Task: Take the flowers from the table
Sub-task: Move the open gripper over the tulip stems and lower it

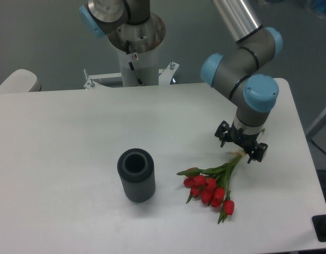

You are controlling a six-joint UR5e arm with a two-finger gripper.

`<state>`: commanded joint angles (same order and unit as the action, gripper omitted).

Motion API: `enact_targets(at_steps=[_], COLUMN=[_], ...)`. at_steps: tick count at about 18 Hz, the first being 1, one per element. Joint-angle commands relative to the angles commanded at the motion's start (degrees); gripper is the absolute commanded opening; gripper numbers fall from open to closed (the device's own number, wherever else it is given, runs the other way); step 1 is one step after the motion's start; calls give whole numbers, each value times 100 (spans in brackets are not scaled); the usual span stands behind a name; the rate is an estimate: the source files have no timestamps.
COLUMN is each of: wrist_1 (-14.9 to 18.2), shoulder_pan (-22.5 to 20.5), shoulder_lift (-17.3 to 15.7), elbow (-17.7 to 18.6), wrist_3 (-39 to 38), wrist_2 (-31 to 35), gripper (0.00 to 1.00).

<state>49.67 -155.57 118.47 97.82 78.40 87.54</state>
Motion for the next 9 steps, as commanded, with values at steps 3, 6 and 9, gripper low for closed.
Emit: enact_targets(at_steps=[3, 6, 9], wrist_1=[-256, -344, -379], shoulder_pan=[44, 70, 97], shoulder_lift=[114, 211, 264], elbow=[27, 9, -8], wrist_3=[9, 9, 35], wrist_2=[-9, -9, -53], gripper=[100, 100, 100])
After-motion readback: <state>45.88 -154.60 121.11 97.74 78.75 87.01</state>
